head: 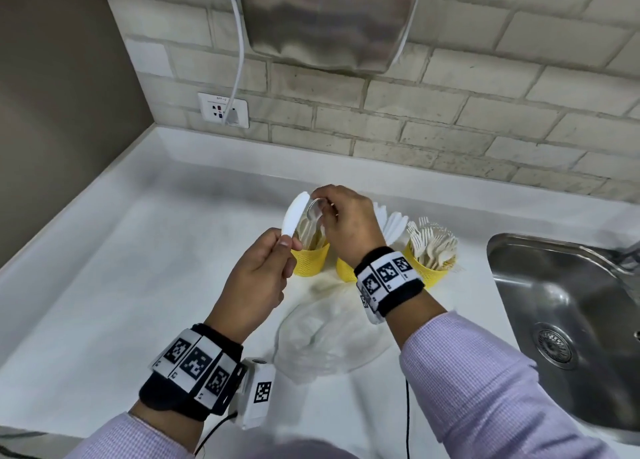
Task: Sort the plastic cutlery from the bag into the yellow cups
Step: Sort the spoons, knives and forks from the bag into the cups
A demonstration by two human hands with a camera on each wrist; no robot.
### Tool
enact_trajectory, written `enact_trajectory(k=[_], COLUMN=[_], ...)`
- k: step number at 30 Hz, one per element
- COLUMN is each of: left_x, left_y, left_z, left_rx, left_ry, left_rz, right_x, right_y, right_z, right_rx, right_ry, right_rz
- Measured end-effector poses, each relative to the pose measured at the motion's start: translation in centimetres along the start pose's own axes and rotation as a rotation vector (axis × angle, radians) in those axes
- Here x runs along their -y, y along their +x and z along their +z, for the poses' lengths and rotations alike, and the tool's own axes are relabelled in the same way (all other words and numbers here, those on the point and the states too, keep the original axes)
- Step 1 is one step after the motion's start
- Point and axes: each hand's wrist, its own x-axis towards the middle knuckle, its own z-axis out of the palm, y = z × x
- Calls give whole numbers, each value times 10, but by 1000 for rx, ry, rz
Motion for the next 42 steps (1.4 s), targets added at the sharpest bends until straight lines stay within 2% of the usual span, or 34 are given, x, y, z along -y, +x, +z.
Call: enact_trajectory(k=[3,7,9,14,18,21,22,24,26,27,29,31,35,42], left_x=[-1,-3,-3,-5,-6,-7,-7,-8,-9,-10,-11,-12,-11,-13], left_y=[0,0,0,0,2,4,4,4,3,3,2,1,-1,-5], left_z=[3,7,9,11,9,9,9,9,10,11,14,17,21,23], left_rx=[15,35,41,48,49,49,53,63,73,82,106,123,113,84], left_ry=[5,2,0,10,41,33,33,36,41,39,23,-2,-34,-29], left_rz=[-5,0,6,25,47,43,46,56,64,70,82,91,97,104], right_x=[-2,-4,-5,-13,-12,-2,5,20,36,42,51,56,52,56], right_y=[-1,-7,-15,-30,-31,-28,-28,-28,-30,-32,-39,-45,-50,-55], right_z=[8,15,18,26,21,8,1,-13,-30,-36,-44,-47,-48,-47], right_rx=[15,15,10,42,87,-7,-46,-65,-15,21,52,13,-102,-213], right_ry=[-110,-414,-530,-620,-663,-414,-243,203,603,716,755,712,740,878], right_rz=[-63,-185,-193,-245,-210,-135,-72,158,361,397,370,339,394,448])
